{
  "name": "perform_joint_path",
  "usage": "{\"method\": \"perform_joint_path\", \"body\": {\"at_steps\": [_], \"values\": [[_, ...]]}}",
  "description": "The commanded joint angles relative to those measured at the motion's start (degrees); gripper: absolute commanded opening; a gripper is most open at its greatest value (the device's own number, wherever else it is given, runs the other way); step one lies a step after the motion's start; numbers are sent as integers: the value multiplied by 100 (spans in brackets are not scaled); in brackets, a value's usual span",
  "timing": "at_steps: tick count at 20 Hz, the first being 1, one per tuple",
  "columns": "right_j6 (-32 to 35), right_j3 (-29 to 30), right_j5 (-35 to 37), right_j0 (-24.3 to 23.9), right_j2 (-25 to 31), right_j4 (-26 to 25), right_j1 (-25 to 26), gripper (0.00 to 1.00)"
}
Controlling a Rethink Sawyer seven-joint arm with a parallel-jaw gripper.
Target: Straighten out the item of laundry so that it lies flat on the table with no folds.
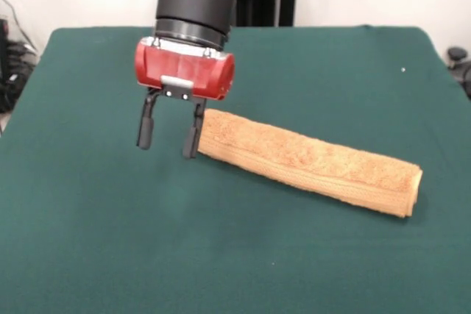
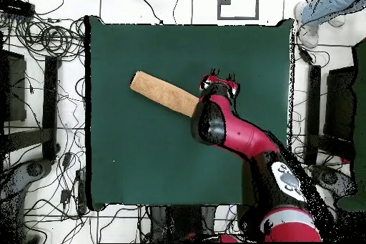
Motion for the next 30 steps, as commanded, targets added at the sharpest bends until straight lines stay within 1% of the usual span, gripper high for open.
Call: {"method": "perform_joint_path", "body": {"at_steps": [1, 4, 6, 10, 14, 16, 18, 25, 30], "values": [[1258, 16, 560, -352, 1231, -177, 338, 100], [1101, -42, 934, -671, 1681, -207, 398, 100], [834, -130, 1222, -691, 1744, -221, 466, 100], [863, -125, 987, -802, 1972, -328, 722, 100], [860, -151, 957, -825, 2052, -342, 802, 100], [802, -140, 1145, -853, 2095, -317, 771, 100], [696, -151, 1280, -976, 2239, -425, 783, 100], [516, -240, 1369, -1159, 2396, -739, 819, 100], [342, -225, 1719, -1447, 2725, -974, 813, 100]]}}
